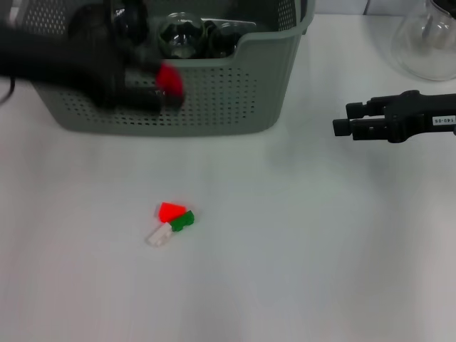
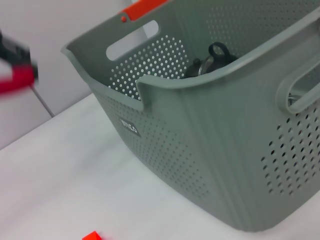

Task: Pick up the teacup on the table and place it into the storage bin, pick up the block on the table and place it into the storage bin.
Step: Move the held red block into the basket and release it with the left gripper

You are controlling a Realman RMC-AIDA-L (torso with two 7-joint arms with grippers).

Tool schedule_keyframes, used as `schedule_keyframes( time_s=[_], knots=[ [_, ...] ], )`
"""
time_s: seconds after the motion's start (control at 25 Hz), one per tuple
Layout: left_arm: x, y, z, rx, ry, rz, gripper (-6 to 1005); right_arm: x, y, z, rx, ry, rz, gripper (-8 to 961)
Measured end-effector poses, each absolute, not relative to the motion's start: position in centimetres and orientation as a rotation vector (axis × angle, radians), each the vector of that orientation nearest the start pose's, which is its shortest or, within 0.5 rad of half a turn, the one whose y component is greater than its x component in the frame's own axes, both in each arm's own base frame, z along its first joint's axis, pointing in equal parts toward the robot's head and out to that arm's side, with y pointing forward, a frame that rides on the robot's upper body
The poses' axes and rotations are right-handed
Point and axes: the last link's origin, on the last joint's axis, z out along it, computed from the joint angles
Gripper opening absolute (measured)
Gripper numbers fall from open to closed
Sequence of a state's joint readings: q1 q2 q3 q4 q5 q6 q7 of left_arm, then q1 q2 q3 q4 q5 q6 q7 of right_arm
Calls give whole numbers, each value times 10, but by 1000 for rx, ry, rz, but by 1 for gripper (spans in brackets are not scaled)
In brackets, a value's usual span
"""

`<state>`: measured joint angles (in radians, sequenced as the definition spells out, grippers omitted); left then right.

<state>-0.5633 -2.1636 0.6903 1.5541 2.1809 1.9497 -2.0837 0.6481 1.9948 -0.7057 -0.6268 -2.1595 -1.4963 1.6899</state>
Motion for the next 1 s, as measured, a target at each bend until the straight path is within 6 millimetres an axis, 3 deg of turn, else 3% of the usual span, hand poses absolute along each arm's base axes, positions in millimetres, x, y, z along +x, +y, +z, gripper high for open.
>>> schedule_keyframes(
  time_s=[0.08,0.16,0.32,0.4,0.68,1.0],
  knots=[
    [-149,330,109,-2716,-711,-471,683,260,364,18,-2745,915,454,598],
    [-141,346,122,-2635,-754,-476,685,259,364,19,-2749,909,456,598],
    [-134,388,144,-2486,-841,-313,689,257,363,20,-2759,901,461,598],
    [-139,407,145,-2435,-898,-192,691,256,363,20,-2764,901,464,598],
    [-153,445,121,-2296,-961,249,697,256,363,20,-2766,901,466,598],
    [-148,455,83,-2327,-914,386,704,256,364,21,-2764,896,457,598]
  ],
)
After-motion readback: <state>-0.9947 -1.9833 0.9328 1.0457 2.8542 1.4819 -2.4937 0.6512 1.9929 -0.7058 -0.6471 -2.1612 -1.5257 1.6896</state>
